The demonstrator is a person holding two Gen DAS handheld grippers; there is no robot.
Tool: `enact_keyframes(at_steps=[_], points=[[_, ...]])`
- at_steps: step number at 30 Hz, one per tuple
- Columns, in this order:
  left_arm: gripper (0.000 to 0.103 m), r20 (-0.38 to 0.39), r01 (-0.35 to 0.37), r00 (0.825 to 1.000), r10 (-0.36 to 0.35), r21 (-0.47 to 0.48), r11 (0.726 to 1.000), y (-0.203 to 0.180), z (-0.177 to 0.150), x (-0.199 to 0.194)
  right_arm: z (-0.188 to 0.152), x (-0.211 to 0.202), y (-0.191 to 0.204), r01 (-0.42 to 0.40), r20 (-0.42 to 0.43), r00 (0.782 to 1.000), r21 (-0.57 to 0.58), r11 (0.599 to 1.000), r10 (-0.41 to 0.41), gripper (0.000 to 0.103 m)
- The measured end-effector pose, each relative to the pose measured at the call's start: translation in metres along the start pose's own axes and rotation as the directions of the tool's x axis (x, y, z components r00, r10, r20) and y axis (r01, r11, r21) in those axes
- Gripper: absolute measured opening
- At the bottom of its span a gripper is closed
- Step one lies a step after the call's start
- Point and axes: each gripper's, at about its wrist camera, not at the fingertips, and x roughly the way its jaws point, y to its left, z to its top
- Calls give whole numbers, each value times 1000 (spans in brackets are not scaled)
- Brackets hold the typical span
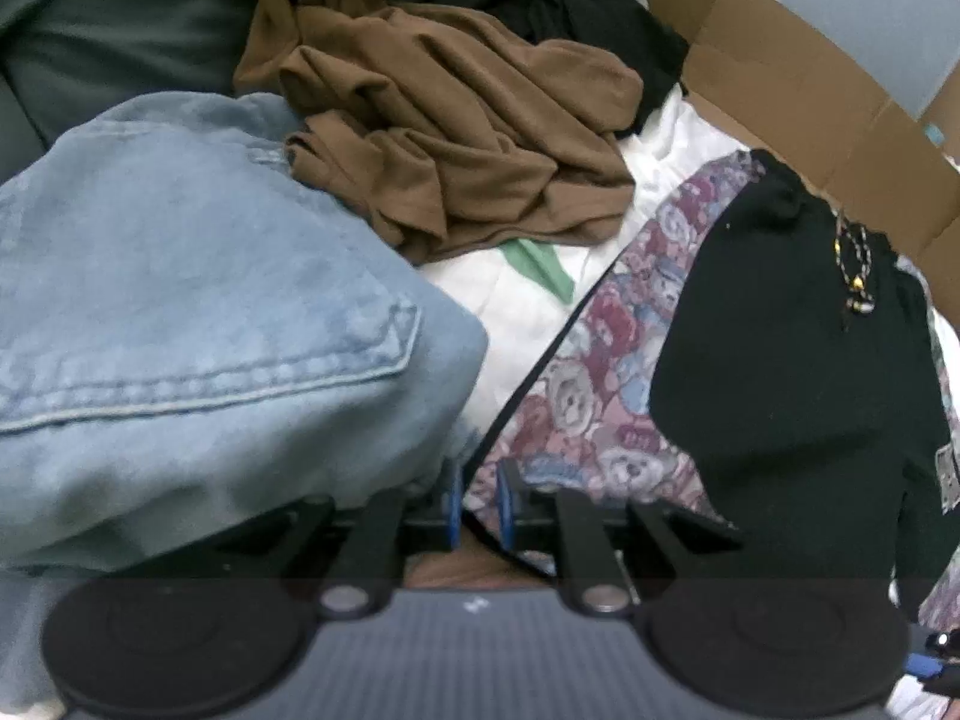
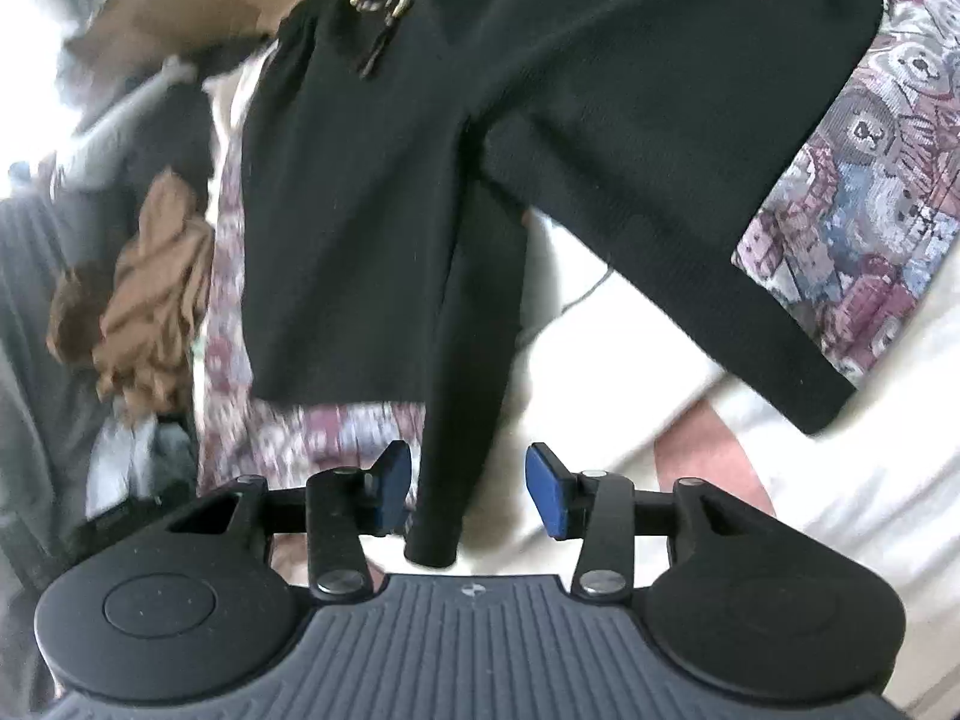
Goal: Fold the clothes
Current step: 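Lower the held shorts flat onto the sheet and open both grippers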
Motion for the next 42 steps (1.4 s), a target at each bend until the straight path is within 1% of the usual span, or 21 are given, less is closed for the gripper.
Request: enact_keyframes(at_steps=[3, 5, 7, 8, 9, 10, 12, 16, 18, 20, 22, 26, 28, 31, 33, 34, 36, 40, 42], points=[[14, 8, 27, 1000, -27, 3, 1000, -9, 1, 5, 0, 15, -4, -32, -14, 999, 65, 997, 33, 50], [14, 3, 50, 999, -50, 0, 999, -12, 0, 9, -4, 28, -6, -45, -39, 998, 108, 993, 49, 50], [14, -13, 66, 998, -66, -4, 998, -15, -3, 15, -9, 39, -6, -55, -67, 996, 129, 990, 64, 44], [14, -25, 70, 997, -70, -6, 998, -16, -4, 20, -13, 43, -5, -48, -84, 995, 127, 991, 59, 21], [14, -32, 69, 997, -69, -5, 998, -17, -5, 22, -17, 48, -5, -40, -101, 994, 123, 992, 52, 2], [14, -36, 64, 997, -64, -3, 998, -18, -6, 25, -19, 50, -4, -26, -116, 993, 111, 993, 39, 2], [14, -38, 55, 998, -54, 5, 998, -17, -5, 31, -23, 49, -2, -5, -119, 993, 64, 998, 13, 2], [14, -51, 36, 998, -34, 22, 999, -16, -5, 45, -25, 45, -2, 27, -132, 991, 14, 1000, -25, 2], [8, -70, 13, 998, -11, 33, 999, -15, -6, 55, -27, 45, -2, 44, -137, 990, -3, 999, -44, 2], [2, -67, -6, 998, 8, 42, 999, -15, -7, 61, -28, 46, -1, 55, -139, 989, -9, 998, -55, 2], [3, -63, -16, 998, 21, 72, 997, -16, -7, 60, -28, 45, 2, 67, -143, 987, -16, 998, -69, 4], [3, -59, -54, 996, 61, 109, 993, -16, -8, 58, -32, 45, 8, 96, -196, 975, -53, 994, -104, 7], [3, -64, -71, 995, 78, 103, 992, -16, -9, 53, -32, 32, 11, 88, -163, 982, -77, 993, -99, 9], [3, -35, -113, 992, 118, 130, 985, -26, -7, 39, -27, 11, 14, 62, -110, 991, -89, 994, -72, 9], [7, -7, -121, 992, 124, 162, 979, -33, -3, 28, -19, -1, 15, 63, -83, 994, -101, 993, -72, 11], [8, 2, -114, 993, 116, 166, 980, -35, 0, 23, -15, -7, 15, 63, -69, 995, -108, 992, -70, 13], [8, 8, -97, 995, 97, 153, 983, -36, 5, 17, -4, -17, 13, 71, -41, 996, -121, 990, -76, 23], [8, 12, -71, 998, 70, 139, 988, -43, 12, 16, 19, -36, 5, 93, 19, 996, -102, 990, -92, 25], [8, 9, -44, 999, 44, 139, 989, -49, 12, 16, 27, -44, 0, 120, 58, 992, -101, 988, -115, 28]])
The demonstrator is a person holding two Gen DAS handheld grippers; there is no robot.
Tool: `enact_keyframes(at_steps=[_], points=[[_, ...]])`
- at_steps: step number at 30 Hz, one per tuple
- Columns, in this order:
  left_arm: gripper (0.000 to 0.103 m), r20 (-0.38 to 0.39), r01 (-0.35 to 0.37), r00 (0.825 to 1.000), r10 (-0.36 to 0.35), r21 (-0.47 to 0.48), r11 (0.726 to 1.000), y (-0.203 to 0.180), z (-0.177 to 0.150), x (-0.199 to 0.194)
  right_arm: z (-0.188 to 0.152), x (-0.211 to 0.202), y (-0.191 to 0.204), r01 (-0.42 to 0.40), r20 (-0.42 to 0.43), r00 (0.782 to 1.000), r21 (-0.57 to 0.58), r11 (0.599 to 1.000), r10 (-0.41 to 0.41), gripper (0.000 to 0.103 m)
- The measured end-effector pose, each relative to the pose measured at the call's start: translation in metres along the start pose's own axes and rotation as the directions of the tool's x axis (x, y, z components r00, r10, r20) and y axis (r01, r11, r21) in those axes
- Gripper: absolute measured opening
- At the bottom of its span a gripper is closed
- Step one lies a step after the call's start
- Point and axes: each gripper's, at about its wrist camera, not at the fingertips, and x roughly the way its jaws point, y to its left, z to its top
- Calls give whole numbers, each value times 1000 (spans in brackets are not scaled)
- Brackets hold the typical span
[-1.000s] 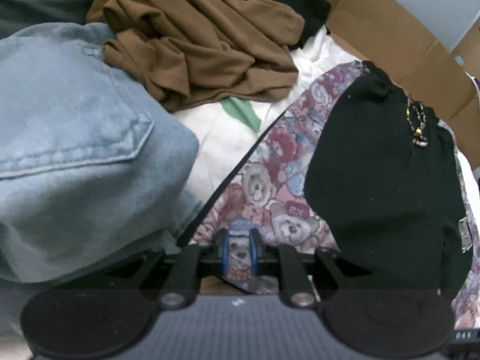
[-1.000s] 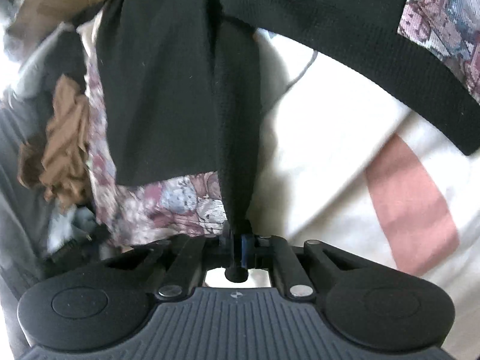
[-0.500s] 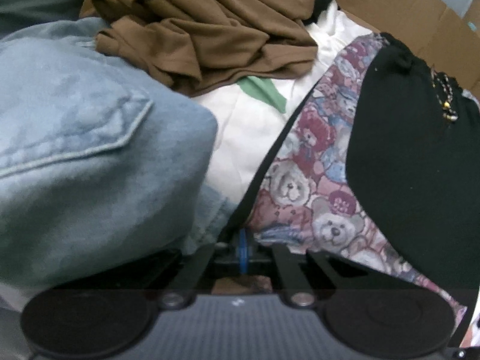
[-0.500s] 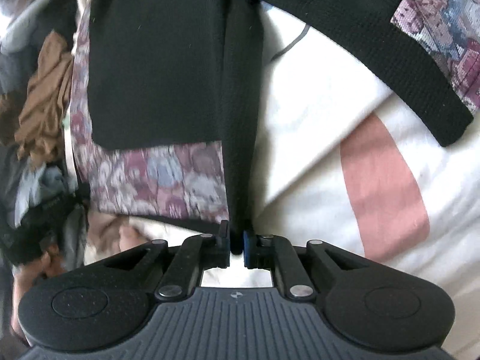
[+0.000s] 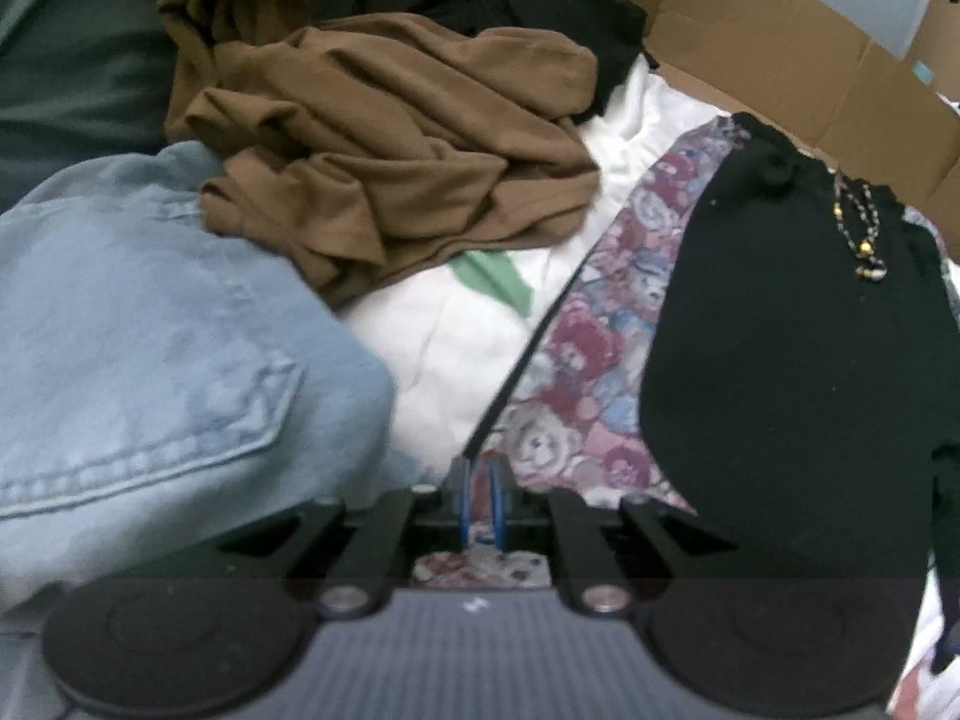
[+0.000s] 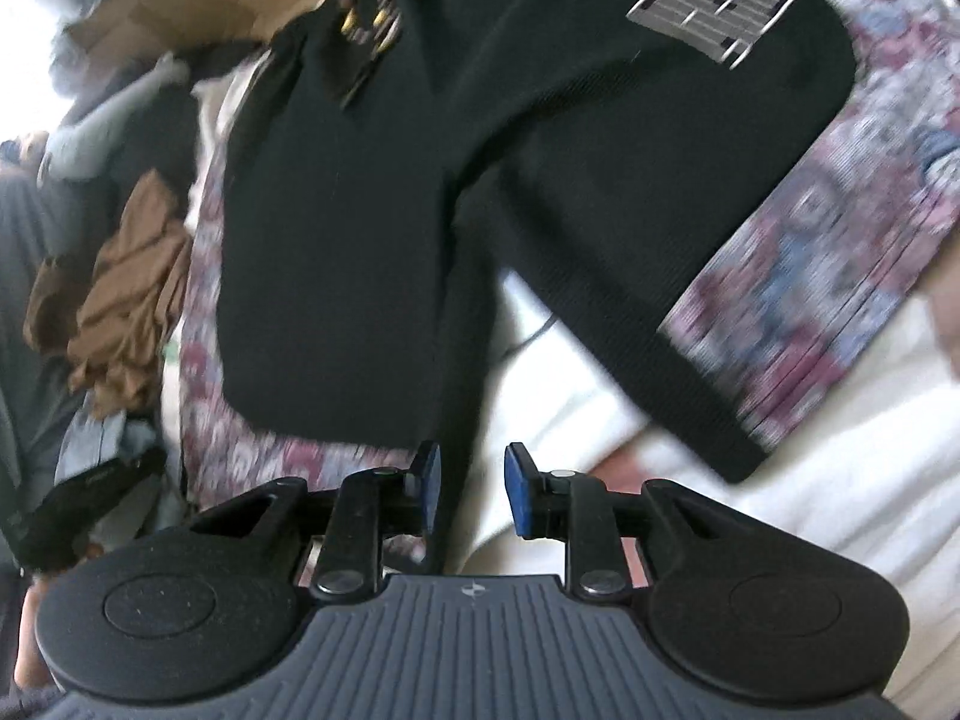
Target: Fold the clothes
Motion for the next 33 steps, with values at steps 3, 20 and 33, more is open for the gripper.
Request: enact_keyframes(at_steps=[3, 20, 33], points=[[9, -4, 71, 998, -70, 42, 997, -19, -1, 1, 9, -11, -11, 52, 49, 997, -7, 999, -52, 42], [24, -110, 307, 952, -287, 319, 896, -120, -44, -1, 28, -19, -48, 191, 152, 971, -23, 981, -185, 42], [23, -34, 356, 928, -371, 379, 854, -190, 2, 35, 111, 12, -29, 251, 232, 952, -224, 942, -199, 52]])
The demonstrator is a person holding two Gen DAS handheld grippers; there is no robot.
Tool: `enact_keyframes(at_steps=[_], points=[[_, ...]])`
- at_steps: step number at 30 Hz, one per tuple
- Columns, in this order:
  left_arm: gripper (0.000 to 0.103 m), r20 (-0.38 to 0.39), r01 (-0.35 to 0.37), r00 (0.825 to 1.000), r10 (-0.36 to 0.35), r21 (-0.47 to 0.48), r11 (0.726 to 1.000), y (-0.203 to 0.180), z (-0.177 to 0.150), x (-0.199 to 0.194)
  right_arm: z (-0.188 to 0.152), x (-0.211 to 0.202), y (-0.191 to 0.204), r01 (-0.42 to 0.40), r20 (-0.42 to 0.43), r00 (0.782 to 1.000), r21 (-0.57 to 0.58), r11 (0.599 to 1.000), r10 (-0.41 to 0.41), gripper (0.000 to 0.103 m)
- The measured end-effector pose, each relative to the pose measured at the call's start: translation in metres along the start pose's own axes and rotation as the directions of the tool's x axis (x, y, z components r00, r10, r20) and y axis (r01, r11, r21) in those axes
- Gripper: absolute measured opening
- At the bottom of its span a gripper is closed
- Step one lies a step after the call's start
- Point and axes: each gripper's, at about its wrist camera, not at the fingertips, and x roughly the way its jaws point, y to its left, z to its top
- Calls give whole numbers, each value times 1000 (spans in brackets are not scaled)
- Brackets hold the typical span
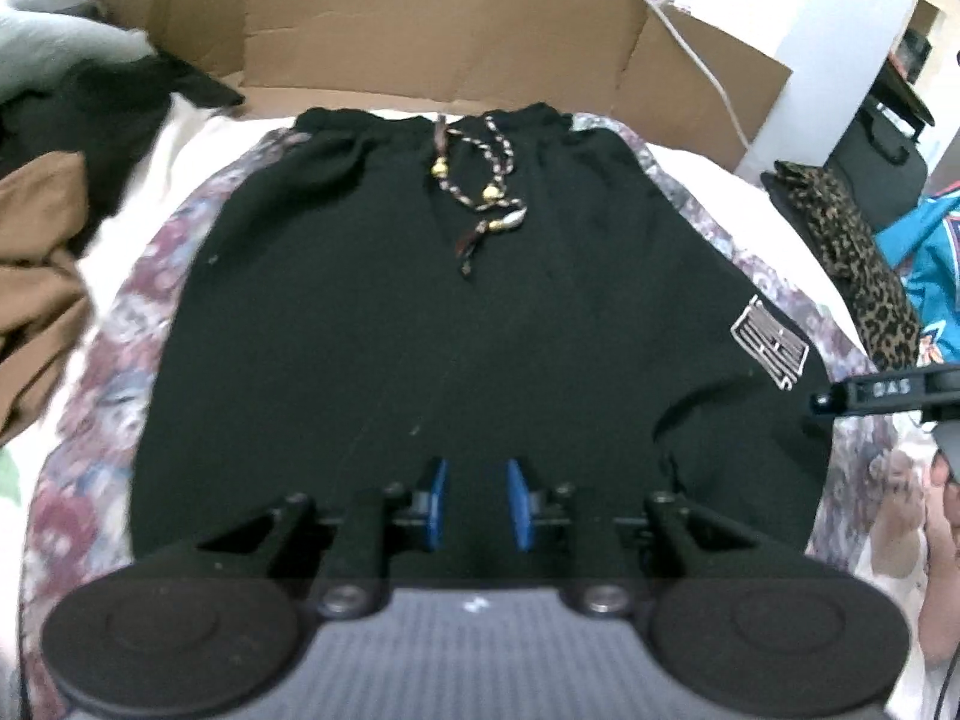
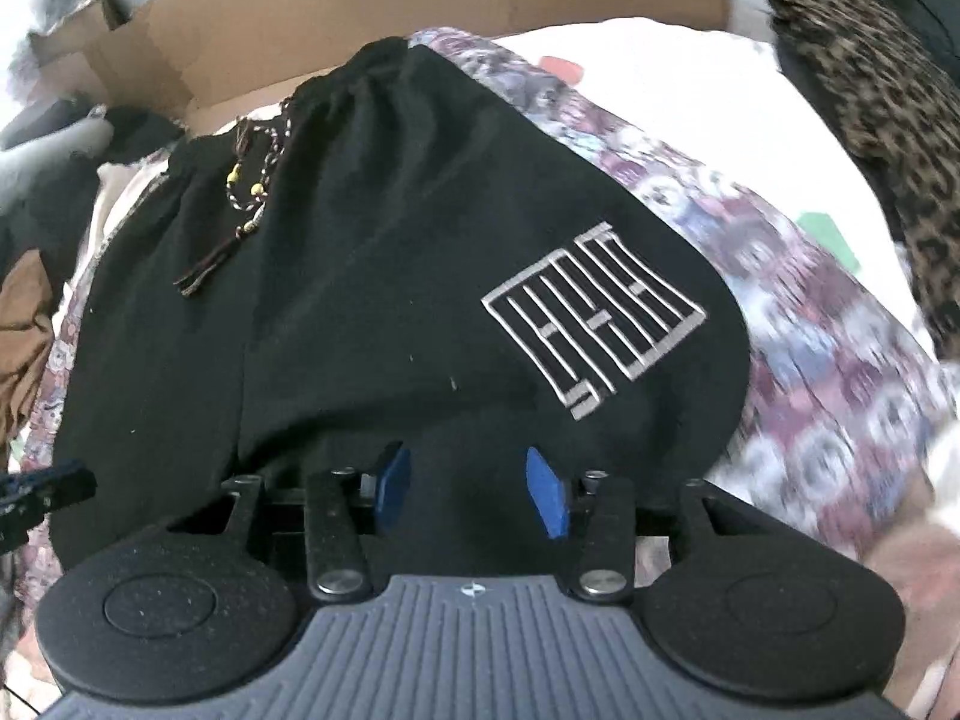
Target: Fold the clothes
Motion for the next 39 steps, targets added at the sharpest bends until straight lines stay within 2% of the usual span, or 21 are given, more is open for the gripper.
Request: enact_keyframes(at_steps=[3, 5, 9, 18, 25, 30, 35, 39], points=[[22, -41, 11, 999, -12, -22, 1000, -2, -1, 14, -3, 12, 1, 36, -30, 999, -51, 998, -37, 52], [21, -81, 9, 997, -8, 7, 1000, -5, -9, 21, -12, 20, 0, 51, -79, 995, -73, 996, -57, 53], [18, -155, 9, 988, -6, 16, 1000, -7, -29, 29, -40, 13, -1, 53, -66, 996, -175, 983, -65, 53], [18, -218, 41, 975, -29, 52, 998, -17, -60, 12, -57, -10, 2, 90, -78, 991, -230, 969, -111, 53], [18, -271, 58, 962, -35, 77, 995, -18, -74, 0, -89, -21, -9, 81, -132, 985, -226, 971, -113, 54], [18, -336, 90, 940, -54, 95, 991, -18, -81, -3, -89, -23, -9, 91, -155, 979, -234, 968, -130, 54], [16, -369, 107, 926, -82, 46, 993, -8, -91, -3, -86, -21, -2, 108, -200, 966, -257, 960, -162, 54], [13, -394, 127, 912, -109, 20, 992, 1, -89, -5, -72, -24, -3, 104, -256, 955, -191, 976, -152, 53]])
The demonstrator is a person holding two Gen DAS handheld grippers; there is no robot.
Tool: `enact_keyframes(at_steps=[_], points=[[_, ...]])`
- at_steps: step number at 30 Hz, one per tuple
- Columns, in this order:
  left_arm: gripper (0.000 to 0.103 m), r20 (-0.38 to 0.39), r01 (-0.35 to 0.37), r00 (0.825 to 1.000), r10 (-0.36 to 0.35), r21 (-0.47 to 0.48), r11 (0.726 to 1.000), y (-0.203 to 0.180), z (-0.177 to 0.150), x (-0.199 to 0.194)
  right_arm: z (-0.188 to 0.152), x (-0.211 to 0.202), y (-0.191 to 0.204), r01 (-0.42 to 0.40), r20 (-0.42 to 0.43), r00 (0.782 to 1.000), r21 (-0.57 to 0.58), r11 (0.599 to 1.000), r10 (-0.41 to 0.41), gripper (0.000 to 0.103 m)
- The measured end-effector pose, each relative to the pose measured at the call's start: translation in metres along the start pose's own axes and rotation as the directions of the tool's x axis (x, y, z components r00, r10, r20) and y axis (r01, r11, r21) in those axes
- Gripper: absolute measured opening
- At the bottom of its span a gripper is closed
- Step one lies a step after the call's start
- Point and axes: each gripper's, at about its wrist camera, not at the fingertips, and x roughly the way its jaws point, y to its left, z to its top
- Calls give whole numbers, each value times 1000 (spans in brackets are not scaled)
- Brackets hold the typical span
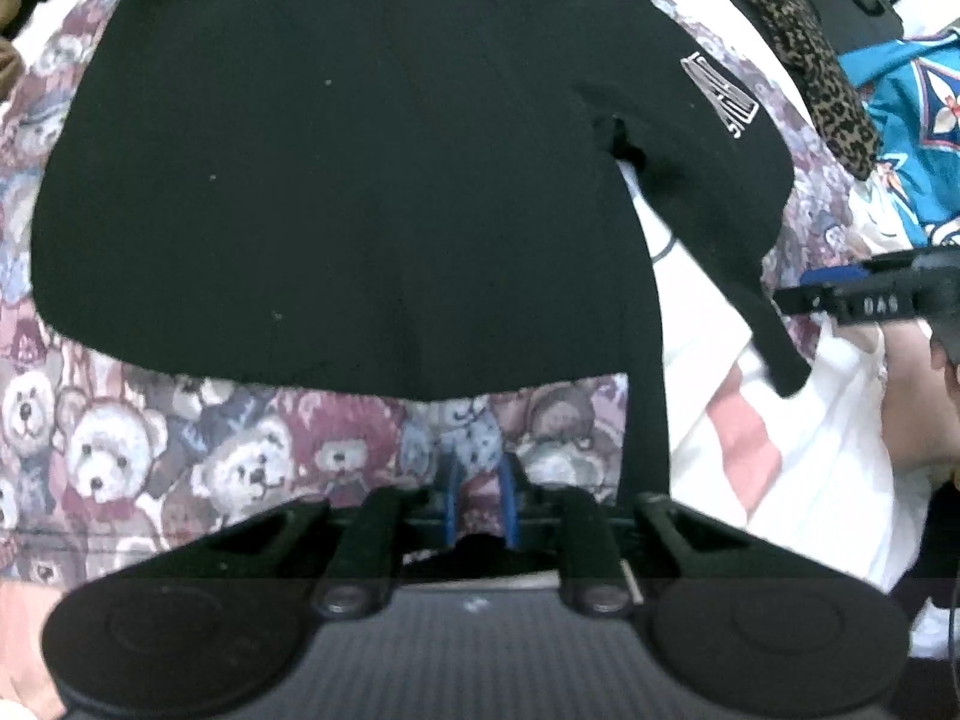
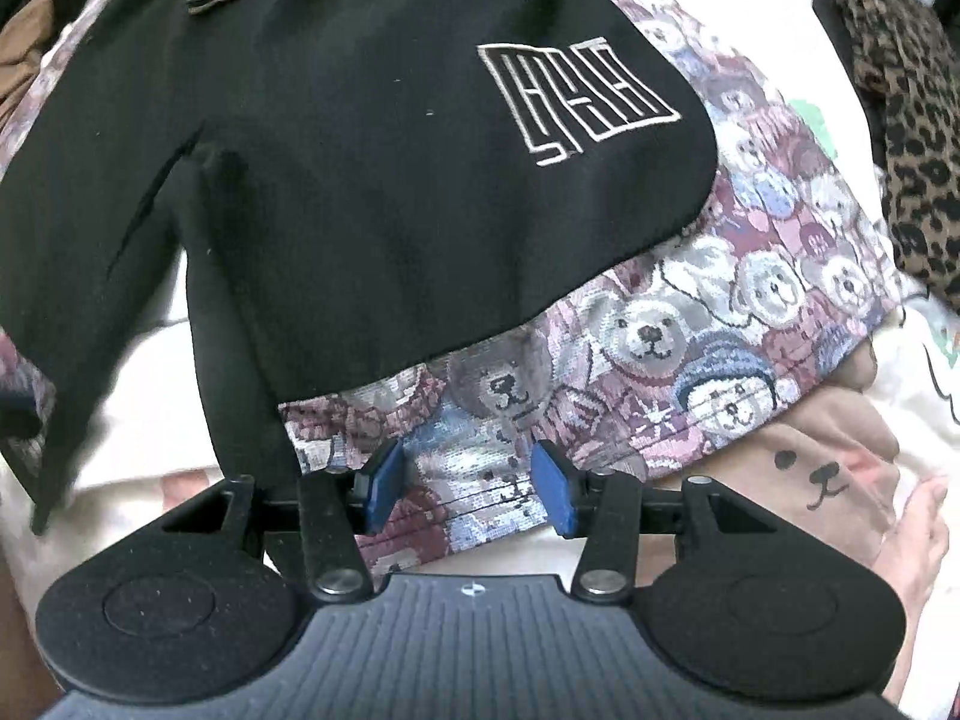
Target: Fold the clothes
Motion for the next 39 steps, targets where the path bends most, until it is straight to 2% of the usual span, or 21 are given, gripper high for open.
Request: enact_keyframes(at_steps=[3, 6, 14, 18, 21, 24, 27, 30, 33, 39], points=[[11, 12, 29, 1000, -29, -18, 999, 1, -1, -10, 14, -18, -5, -59, 53, 997, 47, 997, 57, 53], [11, 56, 25, 998, -23, -34, 999, 8, 6, -26, 30, -35, -4, -55, 106, 993, 25, 998, 52, 53], [11, 172, -46, 983, 56, -62, 997, 29, 46, -57, 104, -52, -16, -76, 179, 981, 16, 997, 72, 53], [11, 212, -100, 970, 117, -89, 991, 40, 67, -66, 147, -45, -31, -140, 207, 971, 81, 987, 121, 53], [11, 235, -121, 961, 148, -126, 985, 49, 81, -72, 175, -35, -32, -137, 199, 973, 75, 988, 120, 53], [11, 259, -158, 945, 197, -163, 974, 51, 97, -69, 199, -24, -26, -105, 196, 975, 13, 994, 101, 53], [12, 291, -193, 924, 249, -208, 959, 60, 108, -73, 219, -16, -30, -101, 177, 980, 20, 995, 96, 53], [12, 304, -234, 900, 311, -264, 936, 78, 116, -76, 230, -12, -35, -78, 216, 972, -68, 995, 91, 53], [12, 313, -260, 883, 351, -299, 918, 91, 126, -76, 231, -3, -59, -69, 268, 959, -82, 994, 89, 52], [12, 319, -290, 861, 396, -330, 898, 110, 140, -71, 233, 24, -120, -54, 353, 933, -37, 998, 63, 52]])
